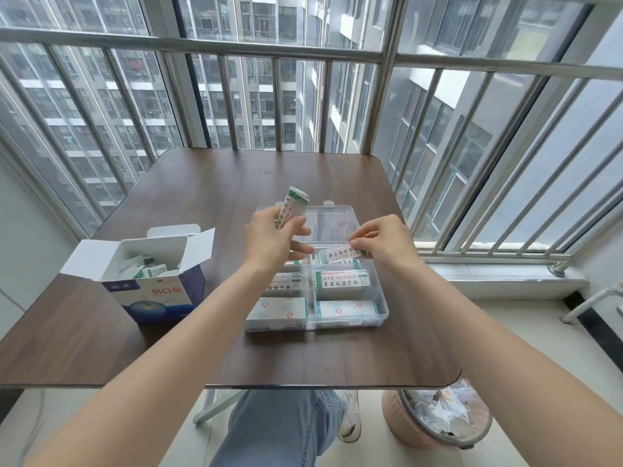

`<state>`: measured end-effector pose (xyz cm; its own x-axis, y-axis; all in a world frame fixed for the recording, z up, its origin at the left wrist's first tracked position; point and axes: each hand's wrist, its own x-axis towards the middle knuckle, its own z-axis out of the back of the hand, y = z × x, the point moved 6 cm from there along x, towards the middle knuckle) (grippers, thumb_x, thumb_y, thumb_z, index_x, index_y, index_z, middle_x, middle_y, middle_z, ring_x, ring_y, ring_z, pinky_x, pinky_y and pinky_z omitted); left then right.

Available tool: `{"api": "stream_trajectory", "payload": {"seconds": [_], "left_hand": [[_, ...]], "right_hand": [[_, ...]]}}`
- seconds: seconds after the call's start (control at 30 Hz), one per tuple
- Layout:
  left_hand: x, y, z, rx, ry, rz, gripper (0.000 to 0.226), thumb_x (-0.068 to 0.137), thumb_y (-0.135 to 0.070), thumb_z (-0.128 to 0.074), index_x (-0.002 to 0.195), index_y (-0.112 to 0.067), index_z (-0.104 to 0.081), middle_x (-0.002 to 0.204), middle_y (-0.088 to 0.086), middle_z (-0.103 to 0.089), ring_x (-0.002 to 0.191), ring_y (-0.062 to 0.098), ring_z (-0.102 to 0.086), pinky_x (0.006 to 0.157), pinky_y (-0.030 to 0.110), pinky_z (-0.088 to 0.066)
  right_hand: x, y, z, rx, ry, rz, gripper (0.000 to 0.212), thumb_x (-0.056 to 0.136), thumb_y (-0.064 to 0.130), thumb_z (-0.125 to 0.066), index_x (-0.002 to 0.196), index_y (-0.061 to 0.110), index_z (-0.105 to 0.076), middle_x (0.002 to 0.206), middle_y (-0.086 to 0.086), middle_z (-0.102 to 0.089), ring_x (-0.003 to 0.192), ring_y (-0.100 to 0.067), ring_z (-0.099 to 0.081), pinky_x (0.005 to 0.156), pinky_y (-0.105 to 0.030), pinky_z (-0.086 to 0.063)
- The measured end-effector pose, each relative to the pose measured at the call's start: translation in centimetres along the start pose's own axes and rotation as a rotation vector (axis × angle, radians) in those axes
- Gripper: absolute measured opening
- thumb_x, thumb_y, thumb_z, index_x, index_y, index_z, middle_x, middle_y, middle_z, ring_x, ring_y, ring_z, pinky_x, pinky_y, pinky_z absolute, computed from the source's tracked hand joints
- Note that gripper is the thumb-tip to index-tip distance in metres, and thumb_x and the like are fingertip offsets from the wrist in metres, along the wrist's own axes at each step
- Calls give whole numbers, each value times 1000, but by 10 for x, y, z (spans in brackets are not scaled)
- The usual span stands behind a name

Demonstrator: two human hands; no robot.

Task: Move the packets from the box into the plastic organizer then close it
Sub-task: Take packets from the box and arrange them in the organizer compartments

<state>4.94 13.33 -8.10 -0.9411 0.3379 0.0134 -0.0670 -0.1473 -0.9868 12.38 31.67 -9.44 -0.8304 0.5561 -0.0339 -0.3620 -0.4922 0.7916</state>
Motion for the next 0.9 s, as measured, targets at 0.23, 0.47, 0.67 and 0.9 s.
{"api": "stream_trajectory", "payload": {"seconds": [0.23, 0.47, 0.67, 0.9], "left_hand": [[-3, 0, 0, 28, 27, 1, 15, 93, -19, -58, 107, -12, -60, 87, 6, -71, 55, 20, -69, 52, 27, -56], [-6, 1, -6, 28, 140, 8, 13, 94, -16, -56, 105, -11, -60, 82, 5, -70, 53, 14, -66, 52, 24, -55], [-12, 3, -18, 173, 177, -19, 11, 95, -19, -54, 99, -10, -59, 69, -1, -63, 46, 8, -52, 55, 26, -49], [-16, 1, -19, 48, 234, 146, 30, 100, -22, -33, 84, -12, -56, 63, 0, -43, 49, 9, -33, 44, 17, -28]], "right_hand": [[-7, 17, -24, -511, 71, 168, 12, 81, 10, -65, 83, 18, -73, 94, -3, -69, 92, -23, -62, 71, -28, -44], [-6, 23, -28, -668, 75, 218, 20, 79, 5, -64, 85, 21, -76, 91, -5, -69, 96, -24, -59, 67, -28, -41], [-9, 42, -35, -929, 126, 443, 15, 83, 17, -65, 91, 27, -73, 103, 3, -66, 107, -20, -51, 80, -30, -30], [-11, 40, -5, -213, 94, 272, 14, 89, 17, -63, 98, 14, -73, 90, 3, -71, 80, -9, -62, 80, -24, -47]]}}
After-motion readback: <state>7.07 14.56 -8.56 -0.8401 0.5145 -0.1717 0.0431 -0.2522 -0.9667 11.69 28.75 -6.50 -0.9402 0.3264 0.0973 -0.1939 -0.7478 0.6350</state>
